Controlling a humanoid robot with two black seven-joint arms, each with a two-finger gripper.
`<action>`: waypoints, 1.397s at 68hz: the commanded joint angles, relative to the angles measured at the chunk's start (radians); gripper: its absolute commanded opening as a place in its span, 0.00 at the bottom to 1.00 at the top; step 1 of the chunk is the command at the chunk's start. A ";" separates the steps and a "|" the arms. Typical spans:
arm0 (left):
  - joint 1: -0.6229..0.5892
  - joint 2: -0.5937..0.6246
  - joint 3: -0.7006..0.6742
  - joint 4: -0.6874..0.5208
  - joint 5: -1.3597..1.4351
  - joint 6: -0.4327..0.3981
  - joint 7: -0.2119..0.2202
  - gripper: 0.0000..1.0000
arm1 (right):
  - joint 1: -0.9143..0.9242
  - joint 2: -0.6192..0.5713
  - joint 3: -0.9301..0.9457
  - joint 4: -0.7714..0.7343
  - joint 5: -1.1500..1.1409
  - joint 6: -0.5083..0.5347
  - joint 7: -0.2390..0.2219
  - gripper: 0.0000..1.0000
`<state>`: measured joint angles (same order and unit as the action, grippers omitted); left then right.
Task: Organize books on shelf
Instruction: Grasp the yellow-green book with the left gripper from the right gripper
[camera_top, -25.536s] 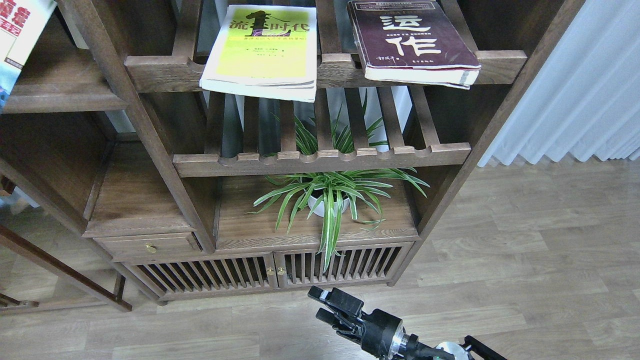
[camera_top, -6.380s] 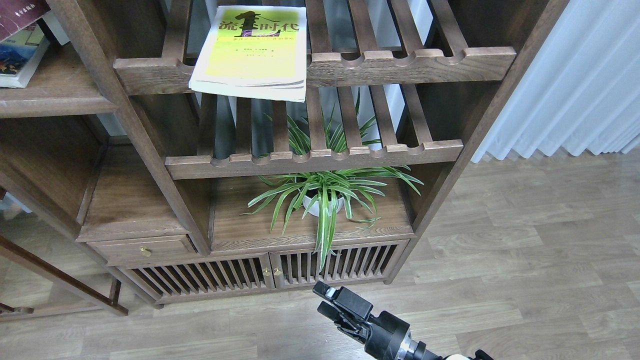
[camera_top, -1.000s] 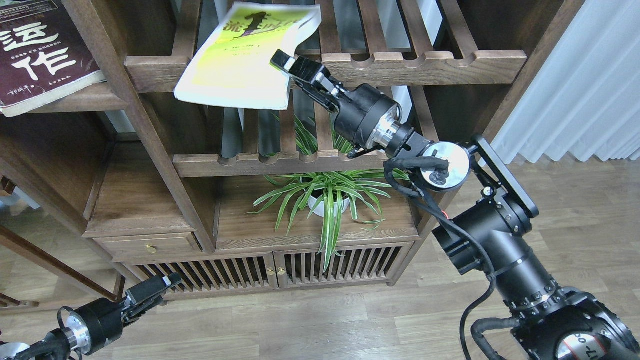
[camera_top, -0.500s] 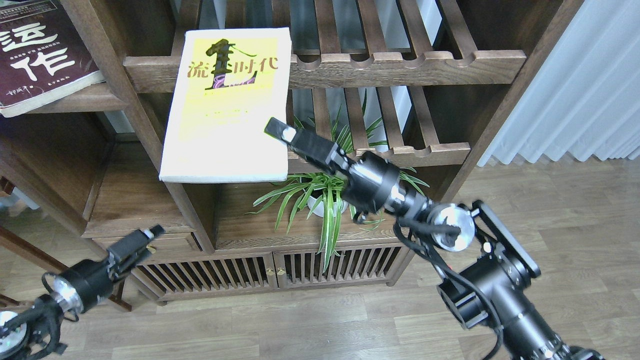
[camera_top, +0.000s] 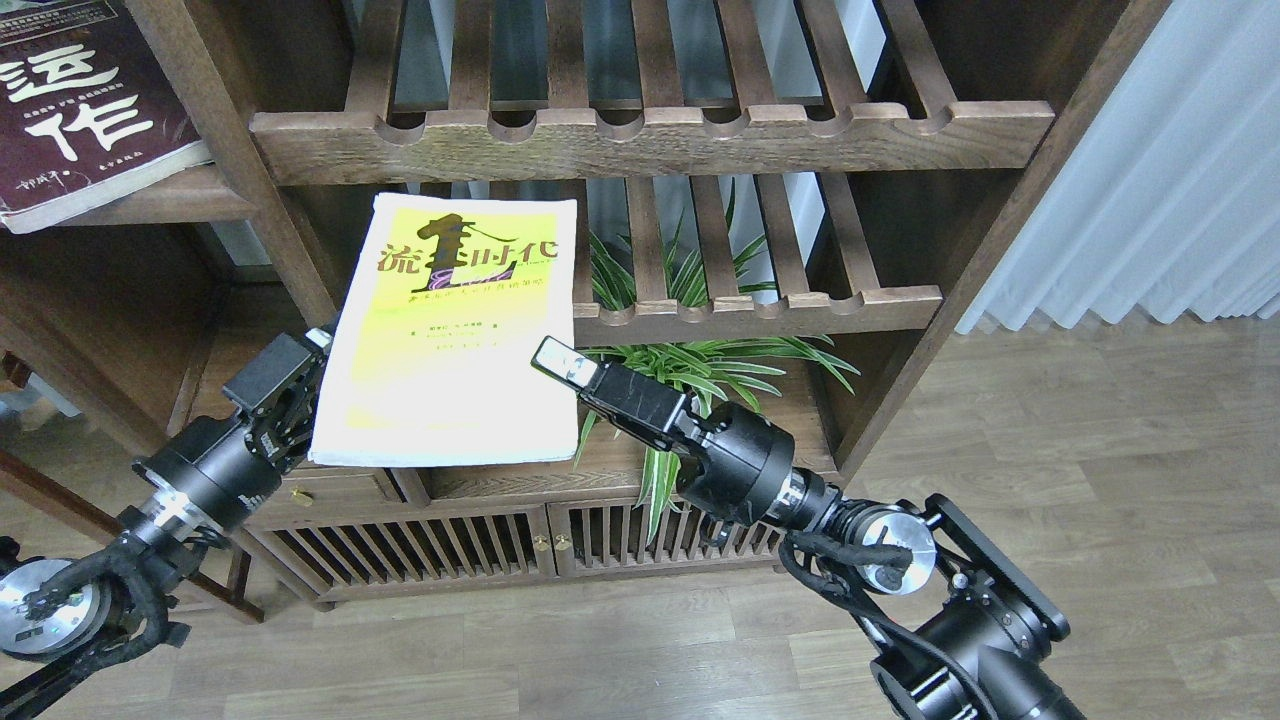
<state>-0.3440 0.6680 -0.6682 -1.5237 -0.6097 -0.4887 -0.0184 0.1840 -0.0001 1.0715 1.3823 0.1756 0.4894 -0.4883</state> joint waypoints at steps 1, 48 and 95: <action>0.000 0.001 -0.010 -0.026 0.001 0.000 -0.002 0.97 | 0.002 0.000 0.001 -0.012 -0.002 -0.001 0.000 0.03; 0.125 0.002 -0.021 -0.038 0.001 0.000 -0.003 0.99 | 0.011 0.000 0.018 -0.086 0.010 -0.001 0.000 0.03; 0.184 -0.007 -0.160 -0.093 0.004 0.000 0.014 0.96 | -0.015 0.000 0.012 -0.115 0.001 -0.001 0.000 0.03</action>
<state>-0.1445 0.6717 -0.8326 -1.6165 -0.6089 -0.4887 -0.0165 0.1690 -0.0001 1.0873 1.2679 0.1775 0.4885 -0.4882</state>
